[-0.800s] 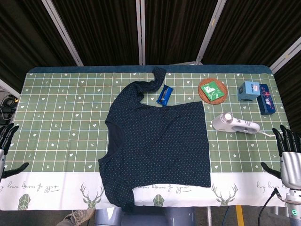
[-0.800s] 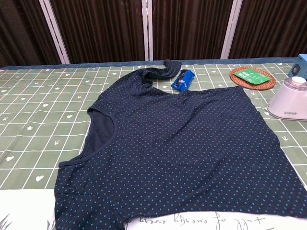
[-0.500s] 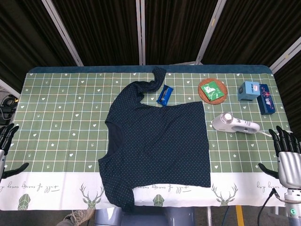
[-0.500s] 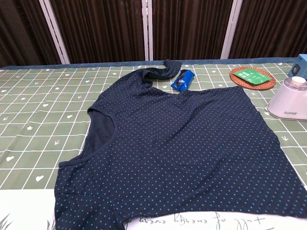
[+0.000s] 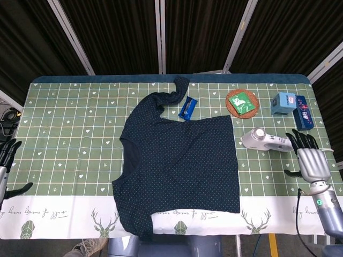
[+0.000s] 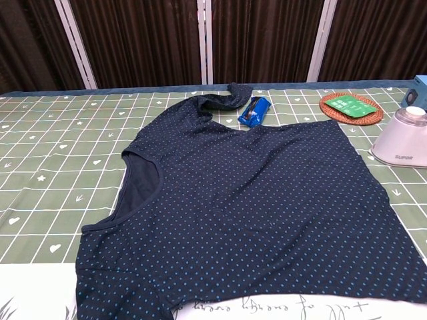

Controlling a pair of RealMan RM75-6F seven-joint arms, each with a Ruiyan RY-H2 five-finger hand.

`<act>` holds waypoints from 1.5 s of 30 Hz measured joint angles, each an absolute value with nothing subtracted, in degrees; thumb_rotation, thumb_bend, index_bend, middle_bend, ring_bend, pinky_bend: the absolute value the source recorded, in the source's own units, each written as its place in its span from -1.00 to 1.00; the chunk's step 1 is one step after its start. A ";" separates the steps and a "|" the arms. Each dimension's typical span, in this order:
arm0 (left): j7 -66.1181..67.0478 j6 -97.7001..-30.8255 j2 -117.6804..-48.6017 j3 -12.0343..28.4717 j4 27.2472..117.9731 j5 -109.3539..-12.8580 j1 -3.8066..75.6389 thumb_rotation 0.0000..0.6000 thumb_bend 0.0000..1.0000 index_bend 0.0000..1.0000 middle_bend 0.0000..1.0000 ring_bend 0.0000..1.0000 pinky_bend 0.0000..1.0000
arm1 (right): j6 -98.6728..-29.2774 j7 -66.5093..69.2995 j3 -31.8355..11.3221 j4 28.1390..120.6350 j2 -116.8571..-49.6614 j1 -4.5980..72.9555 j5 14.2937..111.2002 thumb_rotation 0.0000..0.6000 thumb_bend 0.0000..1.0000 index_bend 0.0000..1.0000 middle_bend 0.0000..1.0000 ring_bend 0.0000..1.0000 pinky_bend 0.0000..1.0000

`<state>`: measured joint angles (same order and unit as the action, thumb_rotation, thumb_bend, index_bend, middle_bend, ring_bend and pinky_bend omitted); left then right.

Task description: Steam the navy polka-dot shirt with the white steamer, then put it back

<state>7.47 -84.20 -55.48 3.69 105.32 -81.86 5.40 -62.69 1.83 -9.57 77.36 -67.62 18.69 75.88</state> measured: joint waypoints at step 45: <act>10.98 -78.95 -58.93 5.50 100.90 -73.28 8.39 1.00 -1.00 -1.00 -1.00 -1.00 -1.00 | -38.49 5.12 -8.52 37.91 -88.82 36.25 73.53 1.00 0.49 -0.14 -0.04 -0.35 -0.55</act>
